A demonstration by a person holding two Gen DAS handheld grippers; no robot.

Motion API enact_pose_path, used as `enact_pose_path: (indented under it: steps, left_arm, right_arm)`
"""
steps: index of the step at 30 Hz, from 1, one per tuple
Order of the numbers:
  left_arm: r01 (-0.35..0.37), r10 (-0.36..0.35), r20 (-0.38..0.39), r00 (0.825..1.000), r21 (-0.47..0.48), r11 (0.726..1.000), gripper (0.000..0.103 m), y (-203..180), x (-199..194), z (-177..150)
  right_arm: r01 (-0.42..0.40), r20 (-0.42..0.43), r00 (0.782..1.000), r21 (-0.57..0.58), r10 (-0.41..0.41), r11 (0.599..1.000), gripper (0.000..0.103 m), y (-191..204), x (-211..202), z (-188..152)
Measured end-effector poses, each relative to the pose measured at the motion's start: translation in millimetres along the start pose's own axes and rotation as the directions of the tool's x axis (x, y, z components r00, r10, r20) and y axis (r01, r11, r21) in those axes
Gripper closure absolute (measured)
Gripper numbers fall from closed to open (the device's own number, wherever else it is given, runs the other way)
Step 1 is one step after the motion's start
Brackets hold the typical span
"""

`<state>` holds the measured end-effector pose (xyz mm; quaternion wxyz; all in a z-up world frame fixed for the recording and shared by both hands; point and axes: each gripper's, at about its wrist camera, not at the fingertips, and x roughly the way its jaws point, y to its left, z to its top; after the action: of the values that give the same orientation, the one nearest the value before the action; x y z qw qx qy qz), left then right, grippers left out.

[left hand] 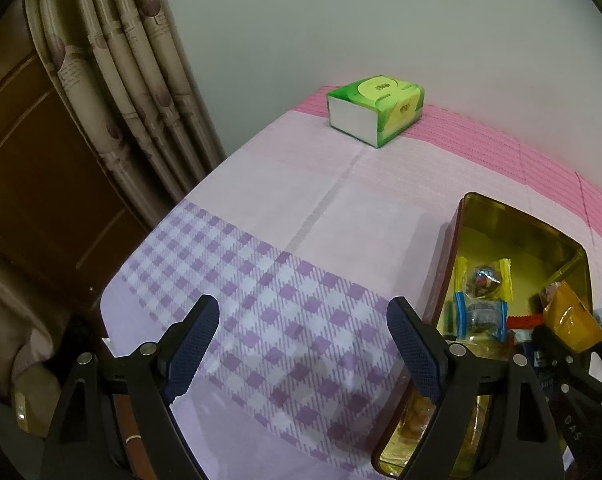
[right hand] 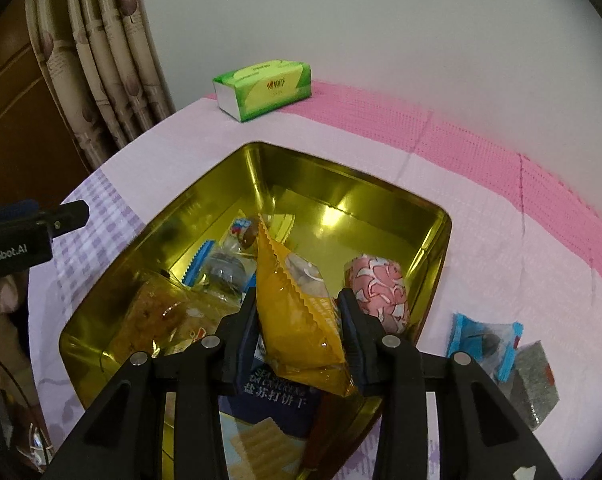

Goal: Organize snacks
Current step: 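Release the yellow-orange bag into the gold tin with the right gripper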

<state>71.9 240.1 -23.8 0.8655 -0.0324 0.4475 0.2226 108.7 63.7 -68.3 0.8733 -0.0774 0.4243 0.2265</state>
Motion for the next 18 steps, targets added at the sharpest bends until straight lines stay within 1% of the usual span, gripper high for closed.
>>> enact_pose_path:
  steps: [2, 5, 7, 9, 13, 18]
  left_arm:
    - [0.0, 0.0, 0.005, 1.0, 0.004, 1.0, 0.017, -1.0, -0.6, 0.0]
    - [0.001, -0.001, 0.005, 1.0, 0.011, 1.0, 0.017, -2.0, 0.1, -0.8]
    - [0.001, -0.001, 0.004, 1.0, 0.021, 1.0, 0.017, -3.9, 0.4, -1.6]
    - [-0.002, 0.002, 0.007, 1.0, 0.03, 1.0, 0.017, -5.9, -0.2, -2.0]
    - [0.01, -0.011, 0.024, 1.0, 0.032, 0.999, 0.017, -6.7, -3.9, -1.7]
    - [0.015, -0.016, 0.027, 1.0, 0.03, 0.999, 0.017, -6.9, -5.2, -1.9]
  right_arm:
    - [0.001, 0.003, 1.0, 0.002, -0.001, 1.0, 0.065, -0.3, -0.7, -0.7]
    - [-0.006, 0.011, 1.0, 0.001, 0.006, 1.0, 0.062, -0.7, -3.9, 0.2]
    - [-0.008, 0.018, 1.0, 0.001, 0.008, 1.0, 0.058, -1.4, -7.0, 0.7]
    - [-0.006, 0.033, 0.999, 0.011, 0.005, 1.0, 0.048, -3.1, -13.2, 1.3]
    - [-0.017, 0.067, 0.998, 0.036, 0.014, 0.999, 0.046, -9.8, -29.6, 0.3]
    - [-0.013, 0.112, 0.994, 0.06, 0.006, 0.998, 0.045, -34.2, -59.8, -6.8]
